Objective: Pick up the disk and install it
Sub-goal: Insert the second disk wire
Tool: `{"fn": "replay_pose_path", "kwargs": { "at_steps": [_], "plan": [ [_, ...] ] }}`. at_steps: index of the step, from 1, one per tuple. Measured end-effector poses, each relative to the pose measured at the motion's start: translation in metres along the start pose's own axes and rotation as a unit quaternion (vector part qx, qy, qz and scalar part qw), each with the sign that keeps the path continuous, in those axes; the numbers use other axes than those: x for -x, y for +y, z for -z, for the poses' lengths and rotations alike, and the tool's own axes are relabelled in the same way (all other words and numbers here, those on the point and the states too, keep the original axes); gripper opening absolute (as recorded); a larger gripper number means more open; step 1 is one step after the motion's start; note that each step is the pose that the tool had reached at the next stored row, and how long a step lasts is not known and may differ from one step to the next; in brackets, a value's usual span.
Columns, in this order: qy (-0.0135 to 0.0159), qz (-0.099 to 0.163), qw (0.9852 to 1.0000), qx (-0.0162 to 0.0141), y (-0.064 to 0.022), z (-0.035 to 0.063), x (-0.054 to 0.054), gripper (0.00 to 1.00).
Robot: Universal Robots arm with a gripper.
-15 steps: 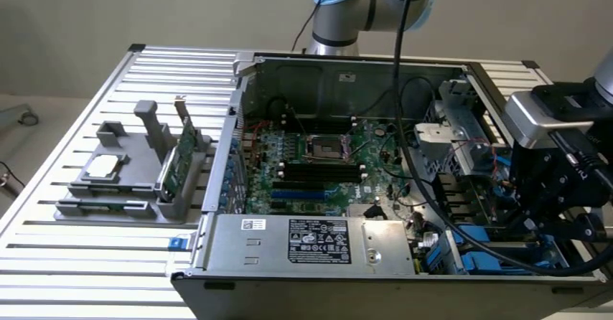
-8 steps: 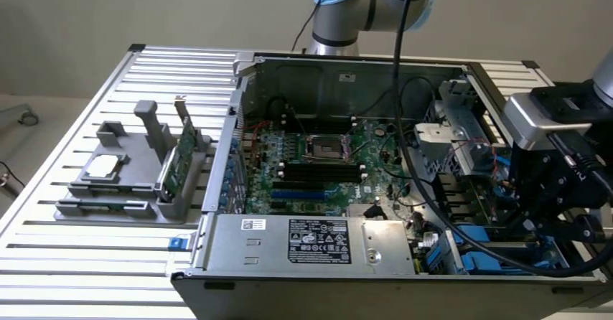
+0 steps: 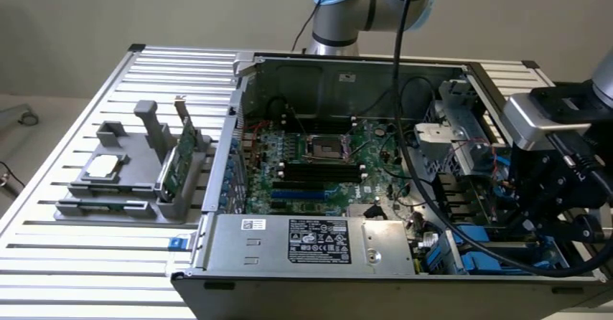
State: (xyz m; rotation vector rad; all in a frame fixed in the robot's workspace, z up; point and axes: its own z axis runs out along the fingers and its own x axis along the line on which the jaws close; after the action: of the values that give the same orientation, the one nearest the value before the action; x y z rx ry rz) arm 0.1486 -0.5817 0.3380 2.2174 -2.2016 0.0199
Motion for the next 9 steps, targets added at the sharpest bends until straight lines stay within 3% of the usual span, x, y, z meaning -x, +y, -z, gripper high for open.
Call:
{"fn": "replay_pose_path", "kwargs": {
  "at_steps": [9],
  "plan": [
    [-0.0005,-0.001,1.0000,0.0000,-0.0012,-0.0009,0.0010,0.17]
  ]
}}
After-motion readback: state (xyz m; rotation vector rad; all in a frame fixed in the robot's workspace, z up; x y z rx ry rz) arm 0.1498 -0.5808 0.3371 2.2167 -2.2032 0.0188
